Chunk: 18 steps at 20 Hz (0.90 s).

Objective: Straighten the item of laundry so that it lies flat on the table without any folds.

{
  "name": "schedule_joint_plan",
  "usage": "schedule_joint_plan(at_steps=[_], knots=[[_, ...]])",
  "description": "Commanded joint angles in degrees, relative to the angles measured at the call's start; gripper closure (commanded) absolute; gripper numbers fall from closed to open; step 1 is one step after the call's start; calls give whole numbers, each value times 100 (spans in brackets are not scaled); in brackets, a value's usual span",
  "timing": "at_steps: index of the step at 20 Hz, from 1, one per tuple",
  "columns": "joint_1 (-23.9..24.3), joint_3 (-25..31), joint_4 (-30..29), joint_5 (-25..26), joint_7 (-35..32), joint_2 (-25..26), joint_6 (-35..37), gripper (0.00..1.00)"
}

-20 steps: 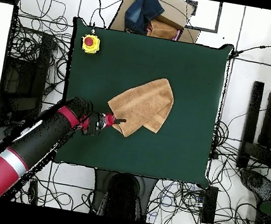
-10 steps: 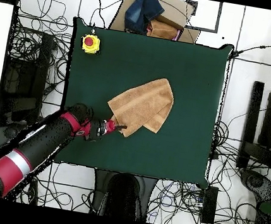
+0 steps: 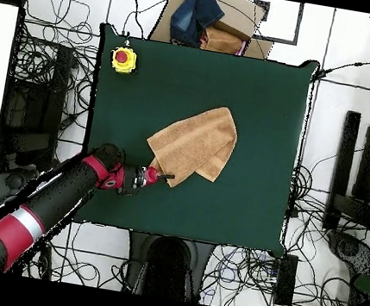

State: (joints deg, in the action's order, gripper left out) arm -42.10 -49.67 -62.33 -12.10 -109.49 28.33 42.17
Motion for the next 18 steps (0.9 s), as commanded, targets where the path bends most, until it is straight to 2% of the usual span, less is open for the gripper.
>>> schedule_joint_plan(at_steps=[1, 6, 10, 18], knots=[[114, 301, 691, -432, -1874, 344, 85, 0], [130, 53, 904, -434, -2043, 555, -356, 0], [170, -378, 1119, -383, -2195, 796, -570, 0], [179, -724, 878, -220, -2132, 943, -953, 0]])
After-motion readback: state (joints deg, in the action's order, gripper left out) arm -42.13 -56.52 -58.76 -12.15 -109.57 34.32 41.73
